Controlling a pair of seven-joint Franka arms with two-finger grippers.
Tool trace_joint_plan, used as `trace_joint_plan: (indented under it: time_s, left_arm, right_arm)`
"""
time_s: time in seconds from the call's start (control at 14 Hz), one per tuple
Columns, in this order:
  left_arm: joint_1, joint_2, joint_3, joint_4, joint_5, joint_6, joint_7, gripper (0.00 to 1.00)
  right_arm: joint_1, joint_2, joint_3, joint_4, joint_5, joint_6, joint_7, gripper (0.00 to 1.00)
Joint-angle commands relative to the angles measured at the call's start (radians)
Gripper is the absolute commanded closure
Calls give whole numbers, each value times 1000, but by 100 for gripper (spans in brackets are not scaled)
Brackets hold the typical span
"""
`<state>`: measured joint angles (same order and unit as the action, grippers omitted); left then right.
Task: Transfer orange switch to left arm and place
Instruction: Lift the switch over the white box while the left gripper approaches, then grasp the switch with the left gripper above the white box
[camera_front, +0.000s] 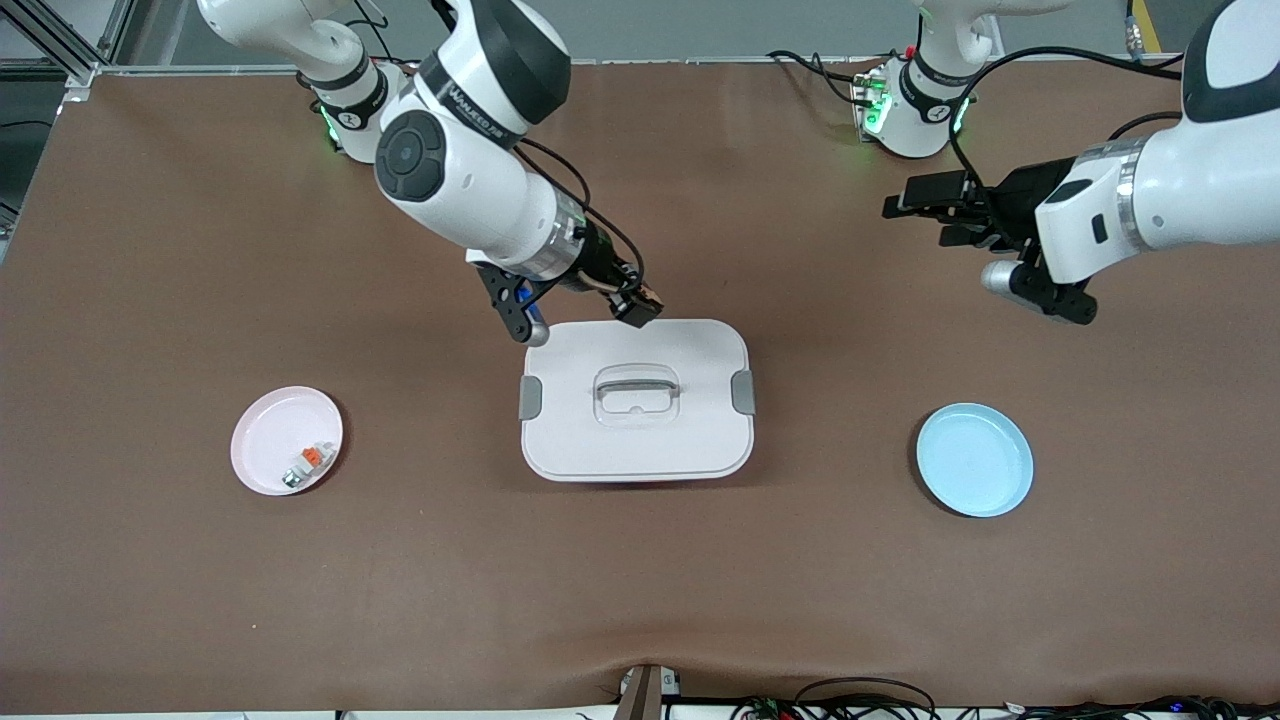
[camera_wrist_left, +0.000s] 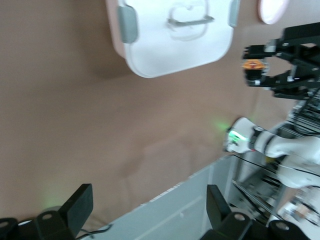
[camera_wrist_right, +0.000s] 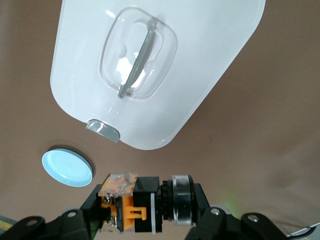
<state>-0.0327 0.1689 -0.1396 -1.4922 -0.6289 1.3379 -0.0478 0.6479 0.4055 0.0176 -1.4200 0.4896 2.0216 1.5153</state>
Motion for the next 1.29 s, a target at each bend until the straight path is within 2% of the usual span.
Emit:
trace_joint_plan:
  time_s: [0.0, 0.21, 0.36, 0.57, 0.86, 1.07, 1.22]
  left_arm:
    - [14, 7, -2, -57, -63, 42, 112, 0]
    - [-12, -11, -26, -132, -61, 167, 197, 0]
    - [-10, -61, -58, -199, -70, 254, 198, 2]
    - [-12, -193, -77, -391, -127, 413, 203, 2]
    - [-6, -252, -101, -454, -150, 483, 201, 6]
    - [-10, -284, -142, -532, -187, 602, 201, 15]
    - [-9, -321, -173, -603, -256, 710, 198, 15]
  right_arm:
    - [24, 65, -16, 117, -6, -14, 66, 100]
    - [39, 104, -16, 177, -14, -12, 109, 100]
    - [56, 131, -19, 219, -31, -12, 140, 100]
    - [62, 177, -19, 279, -49, -12, 203, 100]
    - [78, 197, -21, 288, -49, 43, 247, 100]
    - [87, 210, -22, 302, -51, 58, 267, 100]
    - [90, 214, -22, 303, -51, 60, 269, 100]
